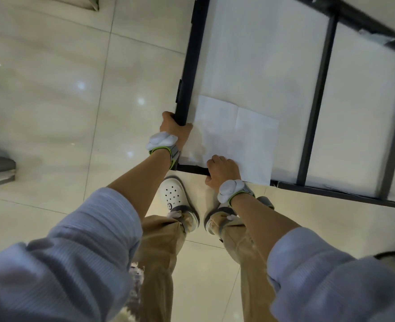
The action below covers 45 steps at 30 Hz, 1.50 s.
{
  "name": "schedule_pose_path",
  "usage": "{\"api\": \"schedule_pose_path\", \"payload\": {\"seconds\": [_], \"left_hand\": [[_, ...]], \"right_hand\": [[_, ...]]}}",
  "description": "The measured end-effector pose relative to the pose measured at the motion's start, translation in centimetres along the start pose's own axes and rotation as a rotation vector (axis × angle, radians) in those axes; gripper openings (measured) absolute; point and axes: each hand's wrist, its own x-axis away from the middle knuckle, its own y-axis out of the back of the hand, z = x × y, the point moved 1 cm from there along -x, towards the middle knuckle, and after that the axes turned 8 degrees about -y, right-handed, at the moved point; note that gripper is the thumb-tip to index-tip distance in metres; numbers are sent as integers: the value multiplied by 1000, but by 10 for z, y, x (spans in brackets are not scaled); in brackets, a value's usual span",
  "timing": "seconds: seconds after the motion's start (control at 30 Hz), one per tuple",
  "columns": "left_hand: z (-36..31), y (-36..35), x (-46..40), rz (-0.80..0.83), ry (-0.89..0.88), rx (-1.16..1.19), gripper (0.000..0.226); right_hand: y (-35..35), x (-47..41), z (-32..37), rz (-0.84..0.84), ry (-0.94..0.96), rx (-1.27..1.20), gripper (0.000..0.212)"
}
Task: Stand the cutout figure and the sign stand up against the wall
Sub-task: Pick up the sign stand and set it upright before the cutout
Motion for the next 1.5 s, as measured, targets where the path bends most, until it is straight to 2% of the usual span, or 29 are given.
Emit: {"api": "schedule_pose_path", "payload": {"seconds": [0.13, 0.33, 0.53, 0.6, 0.87, 1.1, 1.3, 1.4, 1.5], "left_hand": [[-47, 13, 40, -27, -2, 85, 66], [-113, 36, 103, 17, -54, 53, 52], [-158, 47, 151, 8, -84, 102, 57], [-180, 47, 176, 9, -113, 105, 60], [-240, 43, 245, 70, -133, 182, 43], [-302, 37, 302, 89, -227, 207, 49], [-355, 30, 344, 97, -304, 235, 36], [-390, 20, 365, 127, -337, 196, 43], [-408, -6, 334, 88, -321, 117, 63]], "right_hand": [[38, 37, -6, -18, -16, -22, 26], [96, 97, -22, -72, -44, -38, 28], [129, 144, -39, -122, -63, -107, 30], [146, 168, -50, -148, -91, -128, 31], [182, 227, -77, -179, -130, -179, 29], [223, 279, -109, -239, -163, -262, 26], [265, 323, -143, -256, -187, -380, 25], [290, 353, -166, -283, -213, -416, 19], [310, 381, -185, -319, -226, -432, 4]]}}
